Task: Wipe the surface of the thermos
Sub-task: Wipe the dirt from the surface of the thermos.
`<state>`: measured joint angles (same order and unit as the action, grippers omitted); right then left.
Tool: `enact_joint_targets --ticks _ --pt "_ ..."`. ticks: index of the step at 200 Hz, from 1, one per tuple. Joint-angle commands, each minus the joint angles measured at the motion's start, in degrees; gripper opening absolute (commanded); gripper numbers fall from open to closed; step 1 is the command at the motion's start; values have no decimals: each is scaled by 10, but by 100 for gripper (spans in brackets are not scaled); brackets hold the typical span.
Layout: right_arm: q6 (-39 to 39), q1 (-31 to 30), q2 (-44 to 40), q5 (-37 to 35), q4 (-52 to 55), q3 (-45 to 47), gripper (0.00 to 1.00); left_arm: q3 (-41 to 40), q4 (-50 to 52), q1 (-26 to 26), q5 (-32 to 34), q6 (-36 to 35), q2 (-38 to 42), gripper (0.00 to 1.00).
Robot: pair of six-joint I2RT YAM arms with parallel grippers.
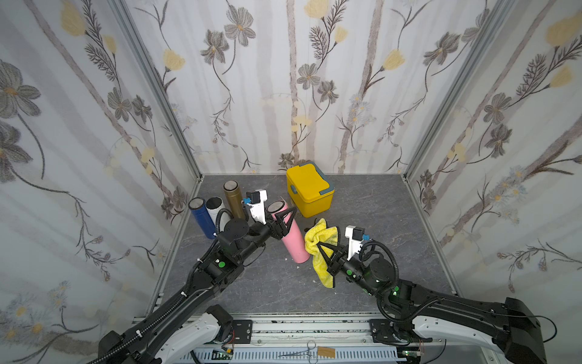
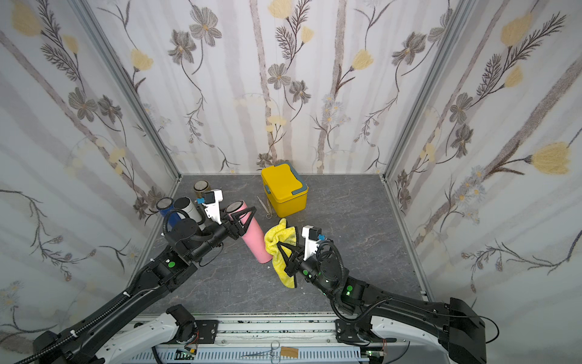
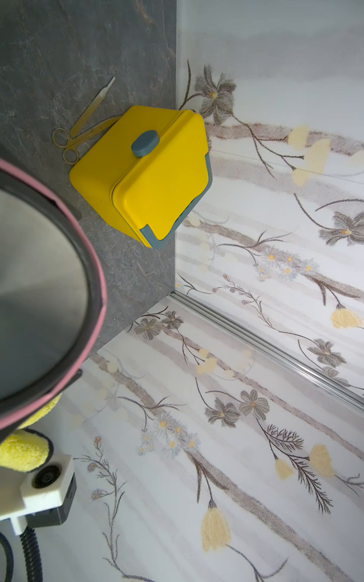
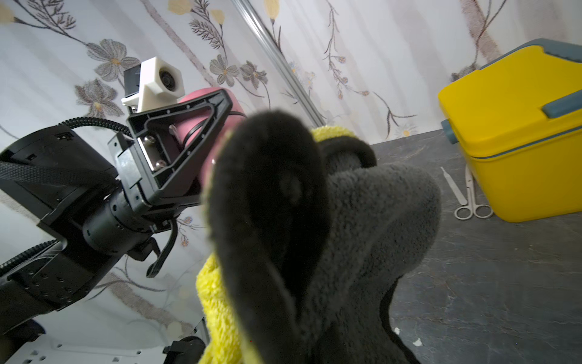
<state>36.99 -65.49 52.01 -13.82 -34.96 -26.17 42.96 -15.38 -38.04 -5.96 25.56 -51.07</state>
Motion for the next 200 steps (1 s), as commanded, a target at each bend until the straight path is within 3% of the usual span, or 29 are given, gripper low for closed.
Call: enact_joint_targets --ticks 1,37,74,117,147,200 --pt "-13 0 20 20 -26 -30 0 -2 -53 -2 -2 -13 -1 0" --pt "-36 19 74 11 -36 -101 0 31 -62 -15 -1 -29 -49 0" --pt "5 54 109 69 34 -192 0 52 -135 -20 -34 -40 -78 0" --pt "21 50 31 27 -81 32 0 48 -164 -21 -55 -38 -83 0" --pt "41 49 0 -6 -96 99 0 39 -163 -22 -53 -55 -86 0" --pt "-34 26 79 21 -11 -104 0 -1 -202 -22 -74 -104 -64 0"
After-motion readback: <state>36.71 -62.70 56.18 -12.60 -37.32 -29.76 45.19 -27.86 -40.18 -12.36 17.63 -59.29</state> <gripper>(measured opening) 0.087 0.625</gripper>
